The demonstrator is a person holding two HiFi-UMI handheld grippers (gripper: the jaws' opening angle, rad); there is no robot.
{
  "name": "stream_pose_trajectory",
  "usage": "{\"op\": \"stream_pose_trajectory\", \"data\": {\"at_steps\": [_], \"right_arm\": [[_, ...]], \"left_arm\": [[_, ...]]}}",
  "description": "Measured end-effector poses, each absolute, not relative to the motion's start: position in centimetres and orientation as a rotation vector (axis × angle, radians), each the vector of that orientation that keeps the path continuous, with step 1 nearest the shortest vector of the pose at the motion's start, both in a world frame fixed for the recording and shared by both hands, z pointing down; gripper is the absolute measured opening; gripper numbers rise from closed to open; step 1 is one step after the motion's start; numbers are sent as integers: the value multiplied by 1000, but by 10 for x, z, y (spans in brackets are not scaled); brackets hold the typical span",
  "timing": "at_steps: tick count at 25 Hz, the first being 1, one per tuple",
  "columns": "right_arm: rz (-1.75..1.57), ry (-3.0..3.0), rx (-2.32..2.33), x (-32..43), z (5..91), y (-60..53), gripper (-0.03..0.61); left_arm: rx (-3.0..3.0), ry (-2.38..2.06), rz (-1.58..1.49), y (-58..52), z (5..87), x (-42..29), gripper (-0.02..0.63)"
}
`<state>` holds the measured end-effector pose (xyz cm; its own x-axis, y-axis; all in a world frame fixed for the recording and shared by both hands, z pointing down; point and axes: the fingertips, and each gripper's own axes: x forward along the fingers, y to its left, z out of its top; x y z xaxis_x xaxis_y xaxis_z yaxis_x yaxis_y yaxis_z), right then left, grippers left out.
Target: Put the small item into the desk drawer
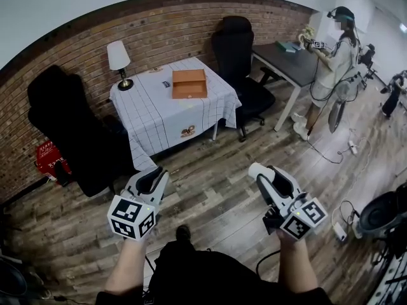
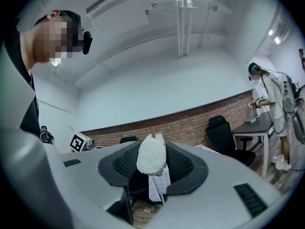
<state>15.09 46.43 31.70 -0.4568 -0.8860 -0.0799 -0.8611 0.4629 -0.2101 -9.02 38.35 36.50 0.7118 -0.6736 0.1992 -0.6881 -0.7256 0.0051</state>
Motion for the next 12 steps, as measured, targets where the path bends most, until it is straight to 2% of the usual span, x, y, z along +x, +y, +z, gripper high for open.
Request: {"op": "stream_pose_trajectory", "data": {"at_steps": [12], "right_arm": [[-263,2539,-1581,155,332,407,166]], "left_arm": [[2827,-1076,242,313,380,-79,66]]}}
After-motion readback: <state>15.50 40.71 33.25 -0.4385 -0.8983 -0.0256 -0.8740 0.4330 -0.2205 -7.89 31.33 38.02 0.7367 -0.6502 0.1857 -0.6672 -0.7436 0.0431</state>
